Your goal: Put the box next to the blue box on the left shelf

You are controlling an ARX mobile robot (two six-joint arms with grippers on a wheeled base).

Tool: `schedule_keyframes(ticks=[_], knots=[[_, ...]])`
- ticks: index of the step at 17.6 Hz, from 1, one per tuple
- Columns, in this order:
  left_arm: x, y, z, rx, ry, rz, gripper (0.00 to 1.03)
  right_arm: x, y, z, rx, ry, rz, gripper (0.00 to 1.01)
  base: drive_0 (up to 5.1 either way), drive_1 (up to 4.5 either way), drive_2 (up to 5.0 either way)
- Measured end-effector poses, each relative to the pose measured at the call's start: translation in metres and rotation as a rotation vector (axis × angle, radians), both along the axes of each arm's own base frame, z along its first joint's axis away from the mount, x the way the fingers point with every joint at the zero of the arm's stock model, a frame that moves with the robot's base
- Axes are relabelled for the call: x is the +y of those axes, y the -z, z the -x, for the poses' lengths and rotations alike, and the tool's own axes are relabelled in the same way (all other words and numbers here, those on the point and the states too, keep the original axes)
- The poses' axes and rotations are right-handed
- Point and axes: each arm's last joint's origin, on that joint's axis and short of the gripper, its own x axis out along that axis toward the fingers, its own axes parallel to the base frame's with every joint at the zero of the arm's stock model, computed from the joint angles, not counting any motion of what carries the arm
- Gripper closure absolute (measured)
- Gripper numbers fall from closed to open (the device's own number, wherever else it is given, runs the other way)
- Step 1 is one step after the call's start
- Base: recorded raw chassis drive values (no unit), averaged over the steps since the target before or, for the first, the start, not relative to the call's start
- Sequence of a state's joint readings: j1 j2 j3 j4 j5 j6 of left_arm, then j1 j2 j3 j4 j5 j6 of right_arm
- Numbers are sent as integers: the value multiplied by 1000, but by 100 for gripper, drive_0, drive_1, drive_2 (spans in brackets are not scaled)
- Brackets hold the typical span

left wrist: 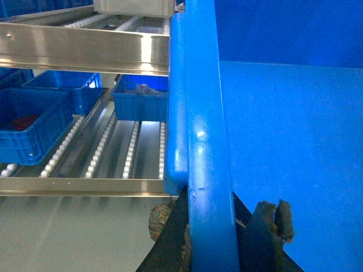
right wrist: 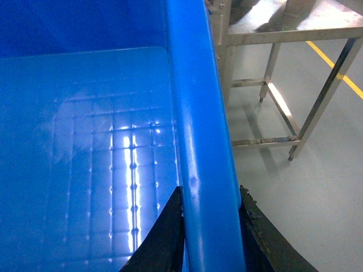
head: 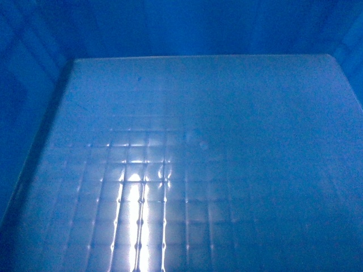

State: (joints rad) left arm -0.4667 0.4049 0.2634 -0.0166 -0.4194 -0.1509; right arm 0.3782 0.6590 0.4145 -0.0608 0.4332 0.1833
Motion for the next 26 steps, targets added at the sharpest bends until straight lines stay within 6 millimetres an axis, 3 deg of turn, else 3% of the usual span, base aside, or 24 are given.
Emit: schedule_keyframes(ticks=[20, 26], knots=[[0, 0, 0, 0, -1, 0, 94, 0, 0, 0, -1, 0, 0, 83, -498, 243, 243], [0, 0, 0, 0, -3, -1, 94, 0, 0, 0, 0, -3, -1, 83, 0, 0, 0]])
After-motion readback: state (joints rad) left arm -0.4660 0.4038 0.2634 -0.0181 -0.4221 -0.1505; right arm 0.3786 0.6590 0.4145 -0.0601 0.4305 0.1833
